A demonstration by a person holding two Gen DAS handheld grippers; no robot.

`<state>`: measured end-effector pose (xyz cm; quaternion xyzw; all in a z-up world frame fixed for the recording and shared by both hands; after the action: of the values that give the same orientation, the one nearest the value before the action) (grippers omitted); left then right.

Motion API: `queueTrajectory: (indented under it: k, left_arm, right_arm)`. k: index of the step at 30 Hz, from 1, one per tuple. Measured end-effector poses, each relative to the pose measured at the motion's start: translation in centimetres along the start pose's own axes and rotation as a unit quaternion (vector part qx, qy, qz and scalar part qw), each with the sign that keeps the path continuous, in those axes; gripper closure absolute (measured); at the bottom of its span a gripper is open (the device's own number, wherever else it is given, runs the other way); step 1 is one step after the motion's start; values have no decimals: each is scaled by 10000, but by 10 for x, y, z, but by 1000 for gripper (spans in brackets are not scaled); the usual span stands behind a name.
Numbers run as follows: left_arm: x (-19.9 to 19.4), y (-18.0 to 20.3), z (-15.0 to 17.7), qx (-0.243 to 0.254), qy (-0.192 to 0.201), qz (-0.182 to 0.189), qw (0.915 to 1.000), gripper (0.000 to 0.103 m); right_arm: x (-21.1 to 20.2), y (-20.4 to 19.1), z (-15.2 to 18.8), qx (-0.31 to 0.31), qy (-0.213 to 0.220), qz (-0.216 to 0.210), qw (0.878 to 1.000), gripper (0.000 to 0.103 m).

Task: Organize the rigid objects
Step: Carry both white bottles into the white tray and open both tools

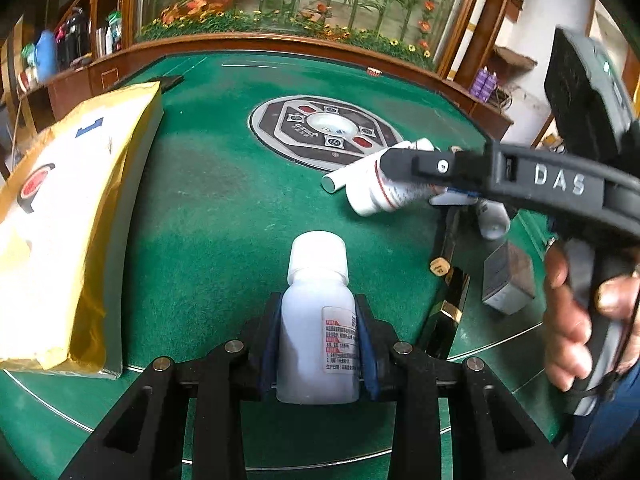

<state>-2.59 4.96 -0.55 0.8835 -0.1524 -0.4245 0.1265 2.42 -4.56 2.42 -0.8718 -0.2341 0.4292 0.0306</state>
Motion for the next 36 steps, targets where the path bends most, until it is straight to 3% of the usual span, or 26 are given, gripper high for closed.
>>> queueTrajectory:
  k: [5,12,15,21,26,29,36]
  left_arm:
    - [-7,4,0,66,214,280,9994,67]
    - [-30,11,4,306,681,377,9965,67]
    - [-48,3,2,167,822,547,9950,67]
    - [-107,-42,-3,-228,1404,66,9898,67]
    - [-122,-105,1,-973,1603,-401,9814,67]
    - [-113,-131,5,-1275,1521,-568,9785,67]
    - [-89,-149,4,-1487,1208,-871,9776,67]
  right_arm:
    - [2,2,4,84,-118,-200,9997,68]
    - [-5,1,1,166,216,-141,9995,68]
    - [-12,-6,-4,346,363,-273,9984,68]
    - [-13,-63,-14,227,526,-604,9965,68]
    - [1,-129,-20,-249,449,-968,9940,68]
    - [18,-166,-17,-510,341,-1014,9929,68]
    - [63,-202,-8,-1047,259,-284,9938,68]
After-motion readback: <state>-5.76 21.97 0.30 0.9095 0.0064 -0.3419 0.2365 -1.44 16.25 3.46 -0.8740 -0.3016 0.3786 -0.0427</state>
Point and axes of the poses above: each gripper's, at about its wrist camera, not at the fingertips, and x roughly the way its jaws point, y to its right, z to its underside, the point moved 1 cm from there along x, roughly the way its jaws point, and after that the axes turned 10 degrees about z, right-handed, at the moved point
